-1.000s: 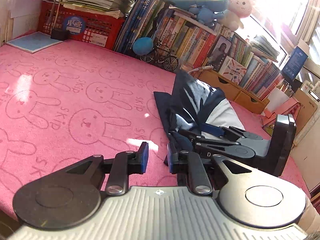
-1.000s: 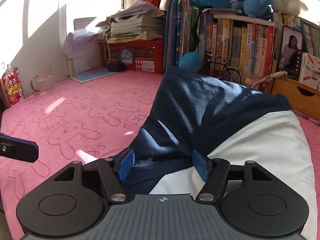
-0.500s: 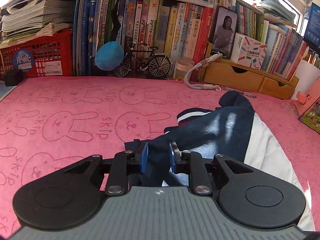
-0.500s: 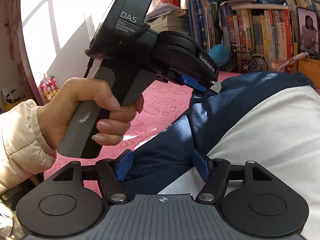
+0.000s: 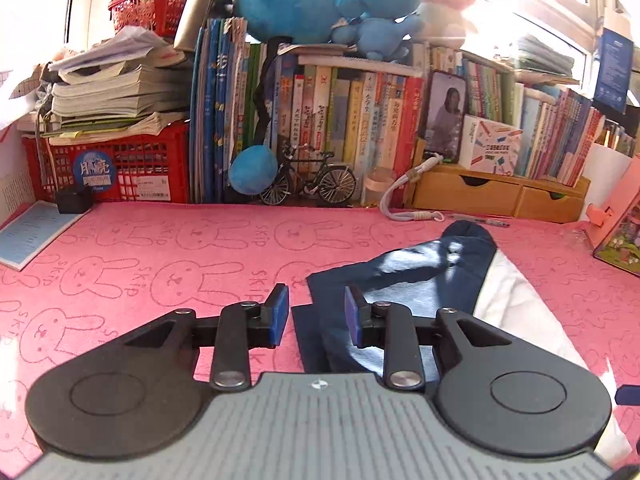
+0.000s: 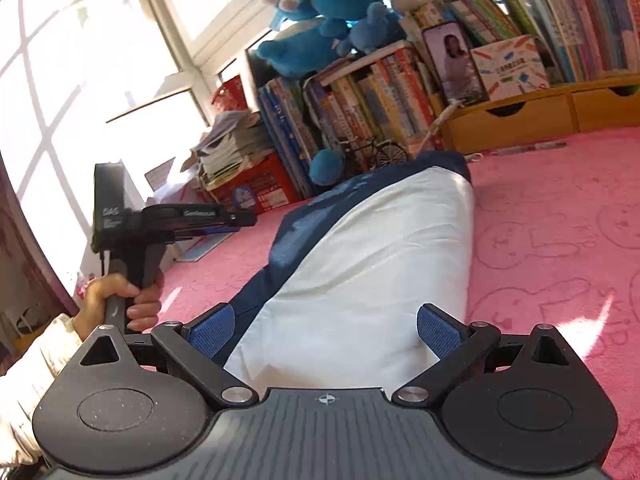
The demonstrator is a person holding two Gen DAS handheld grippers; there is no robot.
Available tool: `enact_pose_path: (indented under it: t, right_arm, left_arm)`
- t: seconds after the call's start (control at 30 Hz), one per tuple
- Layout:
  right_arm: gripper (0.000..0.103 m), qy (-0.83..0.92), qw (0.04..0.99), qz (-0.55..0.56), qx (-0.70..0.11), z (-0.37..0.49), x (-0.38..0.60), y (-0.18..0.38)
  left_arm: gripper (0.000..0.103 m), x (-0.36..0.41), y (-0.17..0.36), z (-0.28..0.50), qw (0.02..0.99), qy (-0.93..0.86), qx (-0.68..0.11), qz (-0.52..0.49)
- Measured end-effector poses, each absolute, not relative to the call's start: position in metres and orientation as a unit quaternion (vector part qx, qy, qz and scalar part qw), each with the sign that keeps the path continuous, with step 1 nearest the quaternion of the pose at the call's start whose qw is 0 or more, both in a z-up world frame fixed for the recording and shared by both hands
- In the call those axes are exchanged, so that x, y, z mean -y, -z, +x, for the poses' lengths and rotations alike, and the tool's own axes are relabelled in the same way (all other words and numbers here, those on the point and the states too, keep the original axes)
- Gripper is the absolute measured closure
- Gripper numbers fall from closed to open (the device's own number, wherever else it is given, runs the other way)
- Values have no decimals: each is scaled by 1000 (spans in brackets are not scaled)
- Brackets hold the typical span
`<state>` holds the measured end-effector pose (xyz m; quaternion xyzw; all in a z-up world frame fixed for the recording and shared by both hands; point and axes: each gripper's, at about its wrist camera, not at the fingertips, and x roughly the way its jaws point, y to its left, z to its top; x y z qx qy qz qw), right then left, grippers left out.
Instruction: Fold clothes
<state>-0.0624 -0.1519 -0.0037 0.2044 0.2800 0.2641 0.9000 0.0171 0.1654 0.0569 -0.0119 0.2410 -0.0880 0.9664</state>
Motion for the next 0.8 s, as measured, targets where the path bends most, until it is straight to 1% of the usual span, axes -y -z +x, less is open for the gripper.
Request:
enact_pose_path:
  t: [0.03,0.07,0.1,0.13,0.17,0.2,0.33,0.4,0.43,0.47,0.57,0.67,0.8]
  right_arm:
    - [4,-263,896,214,-285,-60,157,6]
    - [4,-262,892,224,-291,-58,162,8]
    - [3,-261,888,234,-296,-56,168,10]
    - [3,-260,884,244,-301,-54,173,13]
    - [3,-259,880,254,-306,-51,178,15]
    - [3,-258,876,264,-311,-49,183,17]
    - [5,-253,857,303,-331,-41,204,26]
    - [5,-250,847,323,-341,-36,214,30]
    - [5,-249,842,332,-345,-34,220,33]
    - [5,-241,859,297,-341,-43,215,29]
    - [3,-206,918,139,-309,-85,188,14]
    - [1,-202,940,2,-274,-123,149,12]
    - [0,-185,945,-102,-249,-135,99,20]
  left_arm:
    - [64,-151,-57,4,967,111,-231,1]
    - [54,-137,-58,-9,966,133,-221,14]
    - [48,-117,-56,-23,964,159,-211,33]
    - [35,-98,-53,-34,960,181,-207,53]
    - [30,-85,-50,-40,957,194,-207,67]
    - [32,-71,-46,-45,952,207,-211,77]
    - [32,-31,-17,-46,928,246,-261,102]
    - [31,-23,-4,-49,925,244,-263,124]
    - [28,-25,-2,-50,926,240,-260,127]
    - [27,-32,-2,-51,927,237,-263,120]
    - [27,-66,-9,-54,935,213,-270,87]
    - [27,-108,-11,-54,946,140,-284,66]
    - [27,-157,-6,-68,946,73,-315,27]
